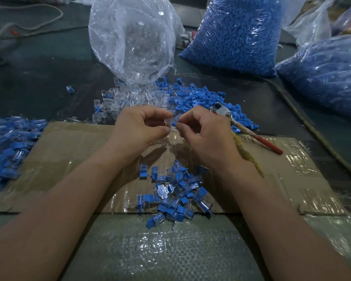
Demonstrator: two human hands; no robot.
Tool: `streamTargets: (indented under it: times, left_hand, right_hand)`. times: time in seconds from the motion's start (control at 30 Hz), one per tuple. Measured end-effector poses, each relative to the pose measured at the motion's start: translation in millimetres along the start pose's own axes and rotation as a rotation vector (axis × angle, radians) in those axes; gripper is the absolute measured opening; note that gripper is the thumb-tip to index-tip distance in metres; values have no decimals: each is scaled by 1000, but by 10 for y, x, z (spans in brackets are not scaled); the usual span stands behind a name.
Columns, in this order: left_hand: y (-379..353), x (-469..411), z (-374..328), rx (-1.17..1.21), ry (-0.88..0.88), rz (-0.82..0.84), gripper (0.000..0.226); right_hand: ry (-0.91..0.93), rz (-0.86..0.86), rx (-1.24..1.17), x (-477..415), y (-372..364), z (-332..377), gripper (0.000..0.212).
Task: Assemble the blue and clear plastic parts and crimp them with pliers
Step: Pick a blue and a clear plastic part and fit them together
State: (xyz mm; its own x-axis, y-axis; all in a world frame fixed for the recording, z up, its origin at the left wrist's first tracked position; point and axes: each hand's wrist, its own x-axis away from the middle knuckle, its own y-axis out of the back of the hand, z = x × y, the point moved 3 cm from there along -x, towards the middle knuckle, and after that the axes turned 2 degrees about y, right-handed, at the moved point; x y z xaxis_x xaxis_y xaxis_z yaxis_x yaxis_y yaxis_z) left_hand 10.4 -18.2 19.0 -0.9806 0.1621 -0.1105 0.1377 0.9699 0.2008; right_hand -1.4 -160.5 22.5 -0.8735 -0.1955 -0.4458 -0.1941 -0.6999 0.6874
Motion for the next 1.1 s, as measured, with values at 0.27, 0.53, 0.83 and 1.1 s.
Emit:
streamTargets:
  times: [0.27,0.53,0.83,1.1]
  left_hand:
    - [-45,16,-11,-20,-9,77,29]
    - [-7,-4,17,161,75,38,18]
    - [-10,-25,49,290,138,161,16]
    - [-7,-31,60,305,168,192,21]
  right_hand:
    - [-19,6,-19,18,9,14,6]
    - [-8,-13,-167,25,53,23,19]
    - [-109,-5,-353,39,42,-28,29]
    - [-117,28,-366,54,16,-45,26]
